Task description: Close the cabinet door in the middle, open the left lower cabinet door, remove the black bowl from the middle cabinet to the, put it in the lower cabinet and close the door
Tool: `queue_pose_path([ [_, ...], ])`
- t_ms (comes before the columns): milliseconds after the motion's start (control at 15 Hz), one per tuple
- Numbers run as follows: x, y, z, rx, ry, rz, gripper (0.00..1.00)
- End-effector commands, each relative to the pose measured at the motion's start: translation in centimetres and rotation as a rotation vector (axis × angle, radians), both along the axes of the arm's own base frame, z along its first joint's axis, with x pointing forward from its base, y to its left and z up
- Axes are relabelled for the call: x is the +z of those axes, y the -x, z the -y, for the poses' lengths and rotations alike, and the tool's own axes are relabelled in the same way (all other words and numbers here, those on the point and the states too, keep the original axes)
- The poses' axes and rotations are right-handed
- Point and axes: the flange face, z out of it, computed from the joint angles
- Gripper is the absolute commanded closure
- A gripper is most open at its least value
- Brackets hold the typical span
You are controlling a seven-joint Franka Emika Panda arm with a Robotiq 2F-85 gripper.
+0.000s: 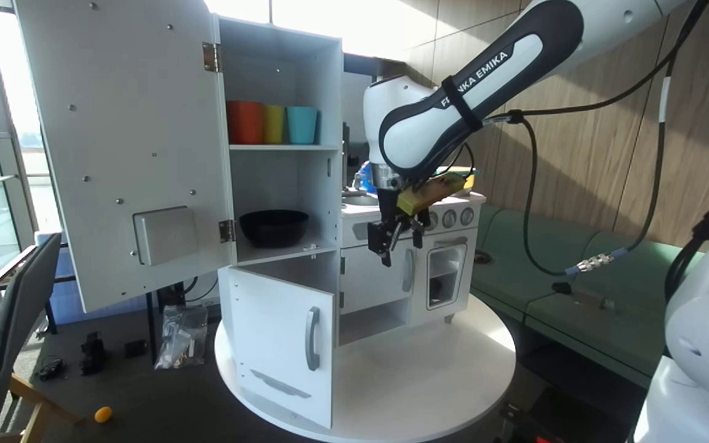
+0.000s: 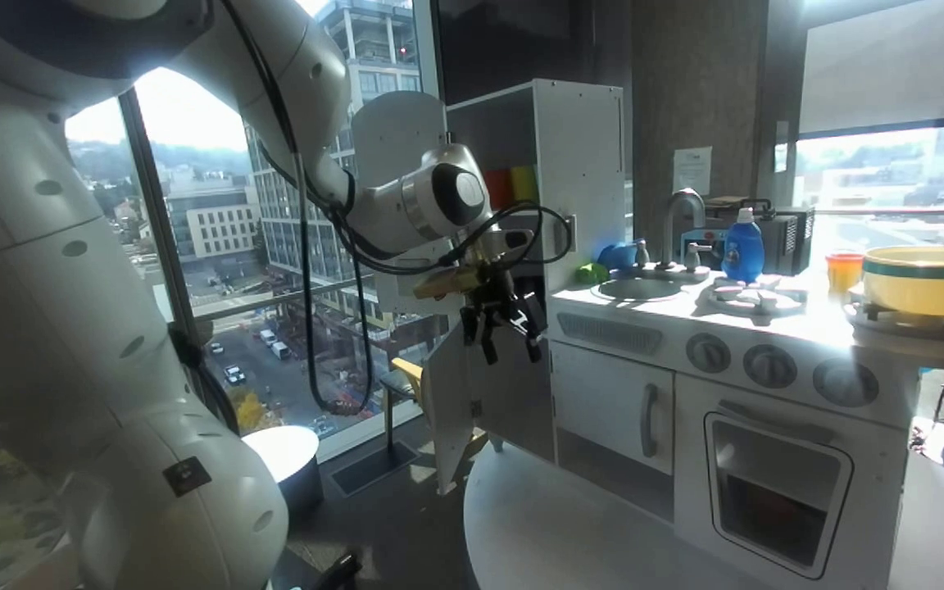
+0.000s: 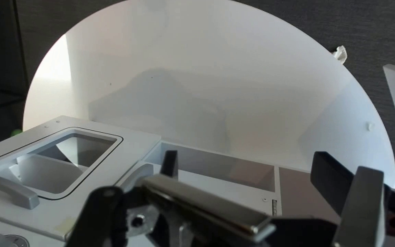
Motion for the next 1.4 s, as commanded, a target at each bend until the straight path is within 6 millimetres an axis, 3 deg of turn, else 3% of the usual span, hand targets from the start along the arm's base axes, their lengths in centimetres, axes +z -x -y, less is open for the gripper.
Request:
queue_pose_path([
  [0, 1.0, -2.2, -1.6, 0.001, -0.037, 0.063, 0.0],
  [200, 1.0, -3.7, -4.6, 0.017, -0.099, 0.135, 0.0],
  [467, 1.8, -5.0, -7.9, -0.142, -0.252, 0.166, 0.0],
  [800, 3.1, -3.8, -9.3, -0.408, -0.305, 0.151, 0.0],
  [1067, 3.0, -2.8, -10.4, -0.603, -0.415, 0.146, 0.0],
  [1333, 1.7, -4.0, -11.0, -0.754, -0.566, 0.169, 0.0],
])
